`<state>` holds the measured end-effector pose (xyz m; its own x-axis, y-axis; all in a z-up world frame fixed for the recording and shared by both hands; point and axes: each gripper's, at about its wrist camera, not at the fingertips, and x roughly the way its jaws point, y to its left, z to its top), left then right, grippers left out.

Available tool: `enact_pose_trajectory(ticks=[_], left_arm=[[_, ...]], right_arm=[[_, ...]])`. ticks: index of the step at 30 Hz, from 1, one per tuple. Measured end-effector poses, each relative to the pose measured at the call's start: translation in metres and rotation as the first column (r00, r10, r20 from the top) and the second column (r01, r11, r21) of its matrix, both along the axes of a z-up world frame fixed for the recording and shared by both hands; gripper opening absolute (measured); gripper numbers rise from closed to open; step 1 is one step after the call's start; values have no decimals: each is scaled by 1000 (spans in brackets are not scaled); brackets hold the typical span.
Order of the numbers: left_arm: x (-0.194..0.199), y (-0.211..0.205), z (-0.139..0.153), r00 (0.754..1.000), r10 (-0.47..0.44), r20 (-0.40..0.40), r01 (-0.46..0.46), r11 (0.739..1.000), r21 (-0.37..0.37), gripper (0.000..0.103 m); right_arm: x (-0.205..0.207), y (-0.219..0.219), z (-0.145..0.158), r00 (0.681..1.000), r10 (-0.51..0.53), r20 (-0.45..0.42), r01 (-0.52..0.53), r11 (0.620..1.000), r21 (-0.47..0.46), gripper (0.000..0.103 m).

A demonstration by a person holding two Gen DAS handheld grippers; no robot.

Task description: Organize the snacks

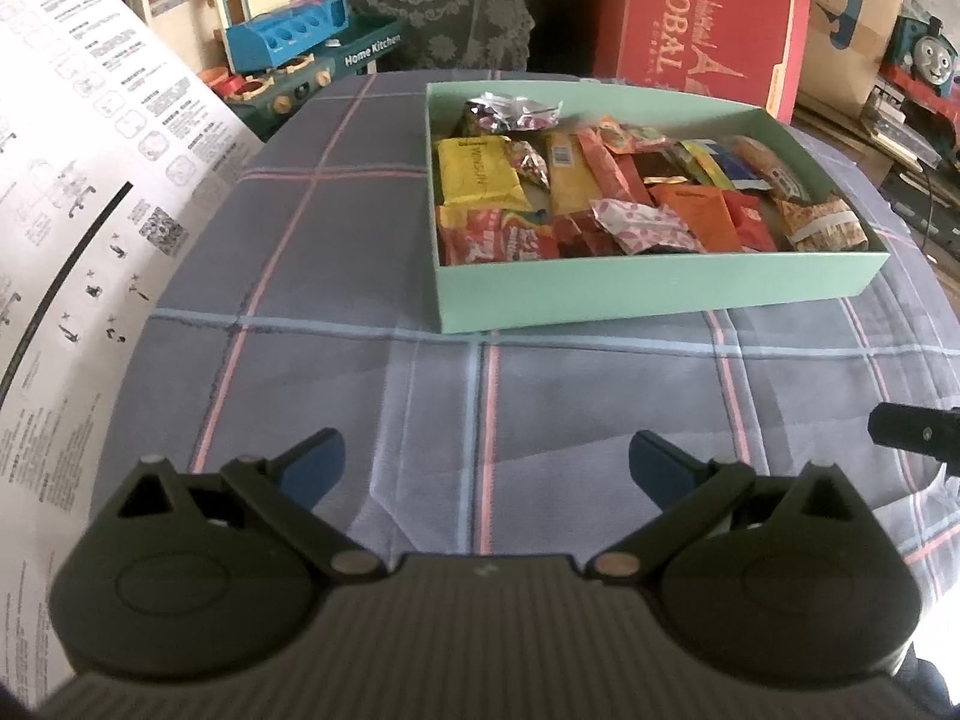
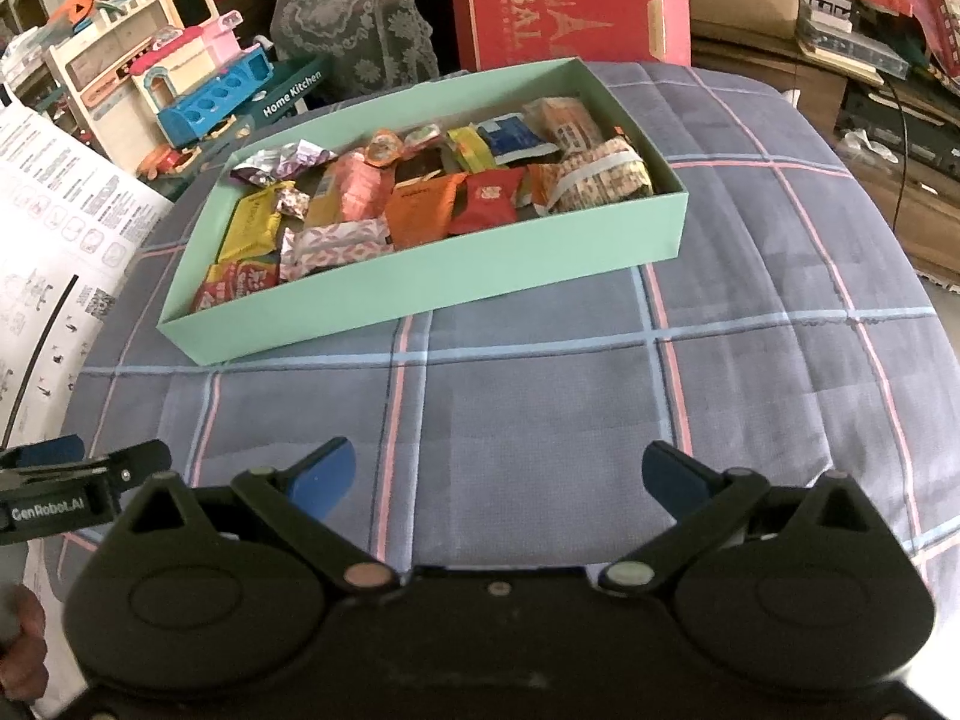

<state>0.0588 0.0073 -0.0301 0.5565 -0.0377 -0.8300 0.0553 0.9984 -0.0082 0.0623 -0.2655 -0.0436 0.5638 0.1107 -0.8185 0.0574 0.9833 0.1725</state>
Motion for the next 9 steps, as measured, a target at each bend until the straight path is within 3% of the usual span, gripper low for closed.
enact_pose_trajectory(ticks=[9], left_arm=[[0,0,-1,1000,-1,-3,1,1000,6,103]], right_arm=[[3,1,-1,1000,2,-15,-2,1000,-14,103]])
